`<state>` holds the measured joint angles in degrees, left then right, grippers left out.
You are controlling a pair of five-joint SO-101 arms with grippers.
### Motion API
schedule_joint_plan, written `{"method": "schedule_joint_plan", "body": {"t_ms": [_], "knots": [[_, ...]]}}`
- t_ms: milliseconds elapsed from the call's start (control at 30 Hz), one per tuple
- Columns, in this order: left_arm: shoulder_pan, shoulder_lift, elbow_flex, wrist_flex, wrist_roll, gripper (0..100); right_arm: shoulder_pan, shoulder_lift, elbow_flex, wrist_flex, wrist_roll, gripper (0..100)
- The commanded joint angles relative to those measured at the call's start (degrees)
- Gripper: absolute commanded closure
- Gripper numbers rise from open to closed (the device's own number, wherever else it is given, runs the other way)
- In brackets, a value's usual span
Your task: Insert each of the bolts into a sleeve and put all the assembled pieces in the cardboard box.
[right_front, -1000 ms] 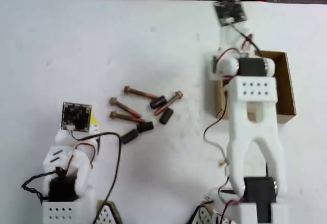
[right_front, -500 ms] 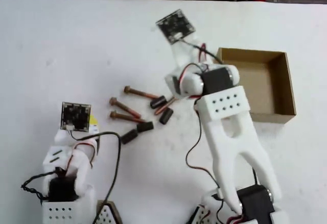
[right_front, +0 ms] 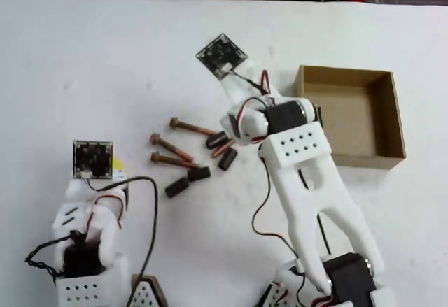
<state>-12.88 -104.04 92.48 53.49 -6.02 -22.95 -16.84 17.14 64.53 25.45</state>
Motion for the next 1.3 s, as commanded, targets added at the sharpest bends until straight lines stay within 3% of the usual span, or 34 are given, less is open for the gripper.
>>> {"method": "schedule_joint_plan", "body": {"t_ms": [0, 333, 800, 1267], "knots": [[-0.6, -0.4, -0.5, -1.5, 0.1, 98, -0.4, -1.2, -0.4, -0.9, 0.9, 84.3], [-0.6, -0.4, -0.5, -1.5, 0.1, 98, -0.4, -0.2, -2.6, 2.2, 0.6, 84.3], [-0.6, -0.4, 0.4, -1.9, 0.1, 98, -0.4, 21.5, -14.6, 8.3, -0.1, 84.3], [-0.6, -0.4, 0.6, -2.0, 0.1, 98, -5.5, 26.5, -14.7, 8.4, -33.8, 84.4]]}}
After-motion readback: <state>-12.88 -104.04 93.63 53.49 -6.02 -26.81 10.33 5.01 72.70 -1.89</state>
